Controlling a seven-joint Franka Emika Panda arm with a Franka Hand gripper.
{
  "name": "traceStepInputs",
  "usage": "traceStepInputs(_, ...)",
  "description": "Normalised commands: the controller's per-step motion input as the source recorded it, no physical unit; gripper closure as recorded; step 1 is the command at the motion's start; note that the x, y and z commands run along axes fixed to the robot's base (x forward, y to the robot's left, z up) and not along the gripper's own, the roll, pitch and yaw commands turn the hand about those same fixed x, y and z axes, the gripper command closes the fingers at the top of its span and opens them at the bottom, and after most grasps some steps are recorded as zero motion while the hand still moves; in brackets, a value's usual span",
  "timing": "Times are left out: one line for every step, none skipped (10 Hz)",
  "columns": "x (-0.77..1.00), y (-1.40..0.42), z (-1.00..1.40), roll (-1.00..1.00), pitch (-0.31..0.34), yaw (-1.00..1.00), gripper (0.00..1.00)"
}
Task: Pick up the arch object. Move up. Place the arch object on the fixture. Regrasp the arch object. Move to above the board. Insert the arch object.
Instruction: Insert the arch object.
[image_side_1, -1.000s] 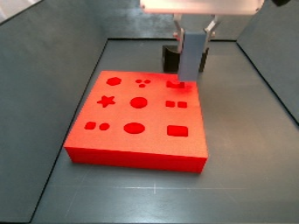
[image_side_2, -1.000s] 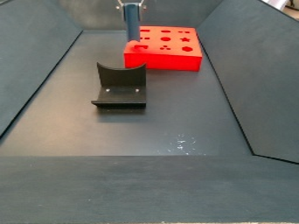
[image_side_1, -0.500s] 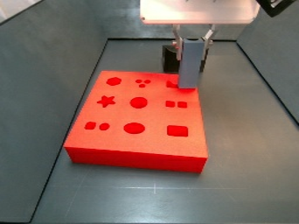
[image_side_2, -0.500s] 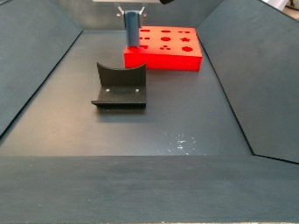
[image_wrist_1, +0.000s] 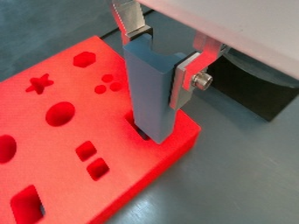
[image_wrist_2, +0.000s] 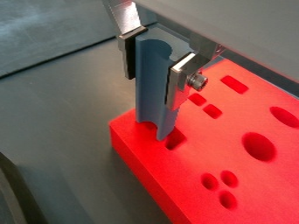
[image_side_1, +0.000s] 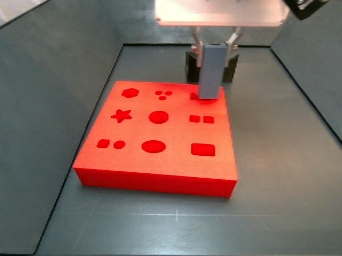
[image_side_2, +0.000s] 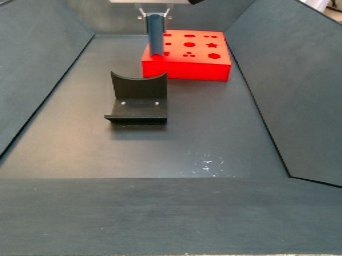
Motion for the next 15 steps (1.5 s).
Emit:
traceStepInputs(0.0,-0.09,-0.2,0.1,0.0,-0.32,1.0)
traceStepInputs(0.13,-0.07,-0.17,0.07,0.0,-0.55,1.0)
traceStepInputs(-0.04,0.01,0.0,0.0,0.0,0.0,1.0)
traceStepInputs(-0.3,0.0,-0.18,0.04,-0.026,-0.09,1.0)
traceStepInputs(0.0,0.0,0.0,0.0,0.0,-0.02,1.0)
traceStepInputs(0.0,0.0,-0.06,0.0,0.0,0.0,1.0)
traceStepInputs(-0.1,-0.08,-0.32,0.11,-0.013,0.0,1.0)
traceStepInputs(-0.21,-0.33,-0.46,0.21,-0.064,0.0,1.0)
traceStepInputs(-0.01,-0.14,-0.12,0.02,-0.074,0.09,1.0)
traceStepInputs(0.0,0.07,-0.01,0.0,0.0,0.0,1.0)
traceStepInputs(-0.05,0.4,-0.13,0.07,0.009,0.0,1.0)
traceStepInputs(0.0,0.31,-0.09,0.05,0.014,0.0,1.0)
traceStepInputs(0.0,0.07,0.0,0.0,0.0,0.0,1.0)
traceStepInputs(0.0,0.0,0.0,0.01,0.0,0.0,1.0)
traceStepInputs(-0.2,-0.02,-0.51,0.41,-0.09,0.01,1.0)
